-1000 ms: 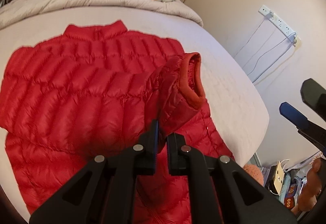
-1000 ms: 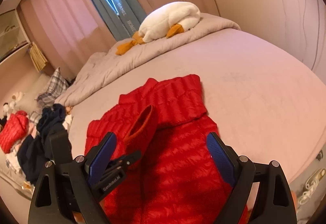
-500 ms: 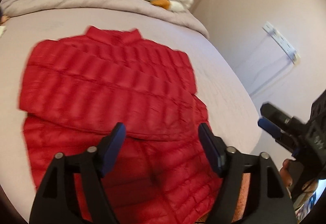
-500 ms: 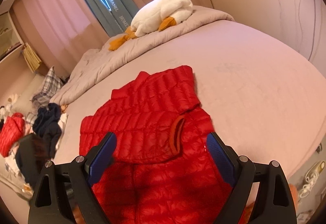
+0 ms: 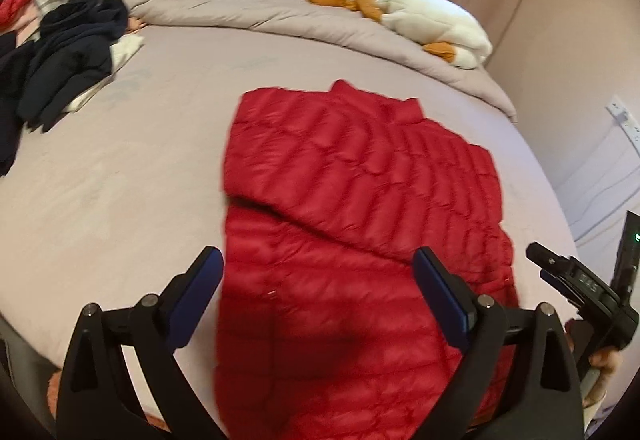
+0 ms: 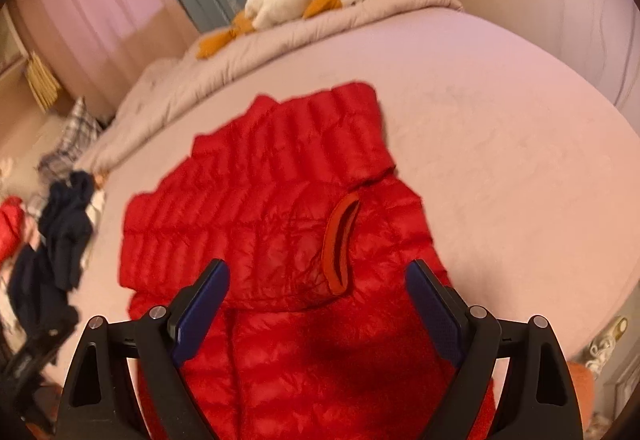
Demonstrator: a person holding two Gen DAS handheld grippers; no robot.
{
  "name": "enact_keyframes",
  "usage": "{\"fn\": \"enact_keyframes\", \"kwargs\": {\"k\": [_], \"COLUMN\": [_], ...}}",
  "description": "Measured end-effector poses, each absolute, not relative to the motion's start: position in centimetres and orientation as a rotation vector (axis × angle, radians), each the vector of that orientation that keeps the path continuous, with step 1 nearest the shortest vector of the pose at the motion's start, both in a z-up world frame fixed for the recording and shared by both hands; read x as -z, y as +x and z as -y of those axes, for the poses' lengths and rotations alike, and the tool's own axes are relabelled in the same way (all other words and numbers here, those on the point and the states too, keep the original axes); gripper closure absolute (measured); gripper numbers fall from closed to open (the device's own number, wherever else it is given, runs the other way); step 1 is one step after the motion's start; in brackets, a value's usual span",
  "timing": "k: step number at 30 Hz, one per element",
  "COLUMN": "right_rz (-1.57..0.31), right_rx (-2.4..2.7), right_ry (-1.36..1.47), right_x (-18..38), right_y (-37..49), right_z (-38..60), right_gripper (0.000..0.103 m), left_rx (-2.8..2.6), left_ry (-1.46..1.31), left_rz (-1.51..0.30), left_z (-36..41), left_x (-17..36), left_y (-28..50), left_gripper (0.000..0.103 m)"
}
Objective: Fold large clothes
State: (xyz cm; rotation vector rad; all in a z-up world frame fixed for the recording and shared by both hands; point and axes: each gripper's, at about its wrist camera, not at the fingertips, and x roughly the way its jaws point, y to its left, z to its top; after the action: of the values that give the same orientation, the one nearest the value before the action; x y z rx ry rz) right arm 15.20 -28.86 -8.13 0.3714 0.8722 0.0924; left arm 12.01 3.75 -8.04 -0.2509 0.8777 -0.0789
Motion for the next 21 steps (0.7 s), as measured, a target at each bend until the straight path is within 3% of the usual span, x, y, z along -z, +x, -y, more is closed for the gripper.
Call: {"fn": "enact_keyframes", "kwargs": {"k": [10, 15, 18, 21], "right_rz": [-0.985, -1.019, -1.036, -1.041], "right_rx": [-0.098, -0.118, -0.118, -0.141], "right_ry": [0.247, 0.195, 0.168, 0.147], "right_x": [11.6, 12.4, 13.0, 13.1], "right_y": [19.1, 20.5, 20.7, 20.9], "right_z": [26.1, 24.9, 24.7, 24.4], "right_gripper": [0.014, 0.021, 0.033, 0.058], "left_rx": [-0.019, -0.064, -0.081, -0.081], "left_ry": [-0.284, -0.340, -0.379, -0.407], "left_rz": [-0.866, -0.851, -0.831, -0.829], "left_z": [-7.3, -9.2, -10.3, -11.1], "left_x": [8.9, 8.9, 8.8, 9.2], "left_y": [10.7, 9.8, 9.1, 8.8], "left_gripper": [0.007, 0.007, 0.007, 0.007]}}
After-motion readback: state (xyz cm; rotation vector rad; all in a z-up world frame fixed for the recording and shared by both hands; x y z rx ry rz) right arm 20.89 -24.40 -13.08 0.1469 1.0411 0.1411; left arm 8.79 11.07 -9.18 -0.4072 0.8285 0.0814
